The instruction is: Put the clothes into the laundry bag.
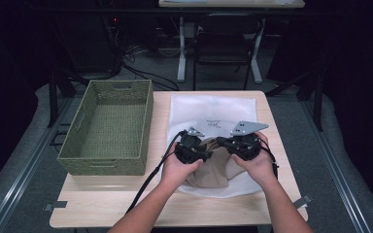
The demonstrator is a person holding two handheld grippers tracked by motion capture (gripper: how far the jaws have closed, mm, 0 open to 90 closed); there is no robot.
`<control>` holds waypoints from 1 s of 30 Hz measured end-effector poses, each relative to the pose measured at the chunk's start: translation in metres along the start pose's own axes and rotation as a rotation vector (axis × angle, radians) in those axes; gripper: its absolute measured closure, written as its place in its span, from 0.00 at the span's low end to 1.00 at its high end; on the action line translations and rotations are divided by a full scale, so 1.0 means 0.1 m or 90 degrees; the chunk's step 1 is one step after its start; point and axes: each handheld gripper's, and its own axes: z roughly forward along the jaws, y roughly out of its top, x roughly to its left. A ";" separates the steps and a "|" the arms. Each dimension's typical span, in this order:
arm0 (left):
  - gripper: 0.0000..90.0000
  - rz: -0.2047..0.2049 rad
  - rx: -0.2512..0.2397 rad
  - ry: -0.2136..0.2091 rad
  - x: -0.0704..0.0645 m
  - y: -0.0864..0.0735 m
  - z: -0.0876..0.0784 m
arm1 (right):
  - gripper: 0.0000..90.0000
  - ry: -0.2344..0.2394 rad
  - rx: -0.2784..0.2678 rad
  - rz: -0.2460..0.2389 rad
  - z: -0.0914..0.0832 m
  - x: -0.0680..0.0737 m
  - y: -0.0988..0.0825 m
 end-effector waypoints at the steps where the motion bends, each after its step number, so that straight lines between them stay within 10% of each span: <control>1: 0.69 0.006 0.002 0.001 -0.02 -0.01 -0.03 | 0.99 0.000 0.001 0.001 0.00 0.00 0.00; 14: 0.53 0.024 0.027 0.009 -0.06 -0.31 -0.21 | 0.99 0.001 0.001 0.002 0.01 0.00 -0.01; 30: 0.51 0.008 0.057 0.006 -0.02 -0.54 0.09 | 0.99 0.003 0.003 -0.001 0.01 0.01 -0.01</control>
